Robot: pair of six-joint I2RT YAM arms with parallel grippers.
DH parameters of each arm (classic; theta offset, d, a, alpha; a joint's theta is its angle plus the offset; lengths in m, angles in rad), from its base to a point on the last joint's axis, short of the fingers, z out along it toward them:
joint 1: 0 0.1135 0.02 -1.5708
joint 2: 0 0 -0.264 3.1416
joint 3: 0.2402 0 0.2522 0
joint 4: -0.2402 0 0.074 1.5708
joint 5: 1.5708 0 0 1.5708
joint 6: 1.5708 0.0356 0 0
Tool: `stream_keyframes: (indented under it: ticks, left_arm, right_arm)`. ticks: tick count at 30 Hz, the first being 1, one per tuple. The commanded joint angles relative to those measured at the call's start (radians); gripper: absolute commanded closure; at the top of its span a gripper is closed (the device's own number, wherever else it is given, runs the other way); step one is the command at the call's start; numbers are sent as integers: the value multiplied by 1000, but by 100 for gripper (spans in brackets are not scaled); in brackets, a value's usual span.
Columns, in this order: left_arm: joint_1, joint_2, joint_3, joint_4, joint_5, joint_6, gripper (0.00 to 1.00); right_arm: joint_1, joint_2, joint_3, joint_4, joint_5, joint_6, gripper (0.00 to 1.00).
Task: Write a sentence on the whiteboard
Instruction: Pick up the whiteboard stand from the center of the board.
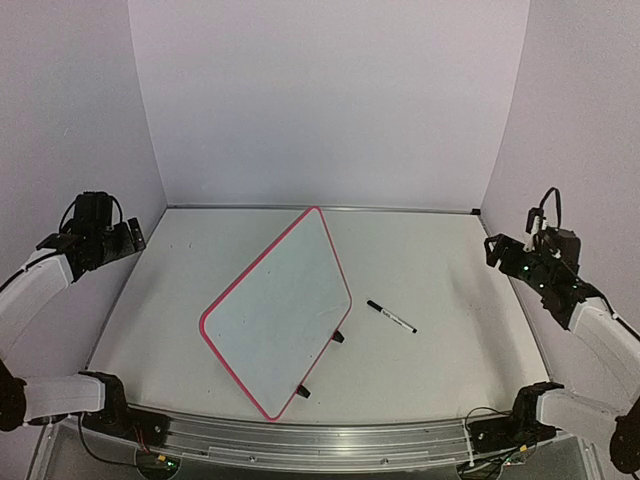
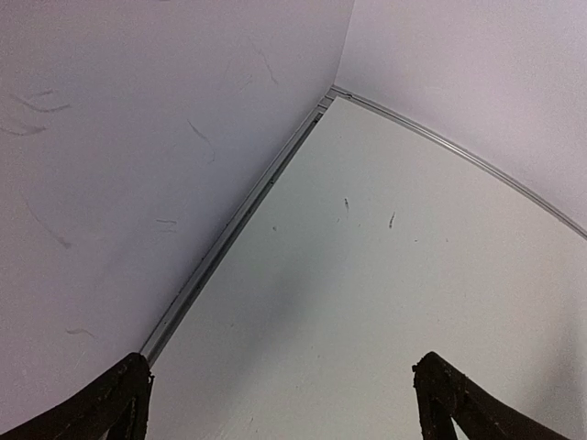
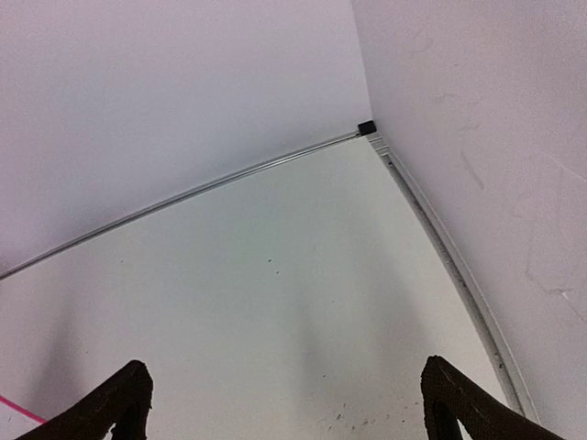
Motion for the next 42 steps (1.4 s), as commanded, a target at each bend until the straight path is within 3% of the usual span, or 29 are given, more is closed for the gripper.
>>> stream_keyframes:
  ticks: [1,5,10,17,23,33,42]
  left_arm:
    - [5,74,205,-210,46,-9,0]
    - [4,143,333,-288,135,76,0]
    - [5,204,416,-278,223,213,0]
    - [4,168,290,-130,317,251,0]
    - [4,140,242,-105,292,274,0]
    - [5,148,229,-88,284,264,0]
    - [4,146,227,-92,270,273,0]
  right_arm:
    - [7,5,52,-11,-238,-54,5]
    - [87,29,64,-49,-277,-62,5]
    - [326,116,63,-37,-224,-72,9]
    - [537,237,29,27,-261,-70,17]
    - [694,315,-28,84,-192,-65,22]
    - [891,535,-30,236,-59,-96,33]
    - [958,728,62,363,2,-159,45]
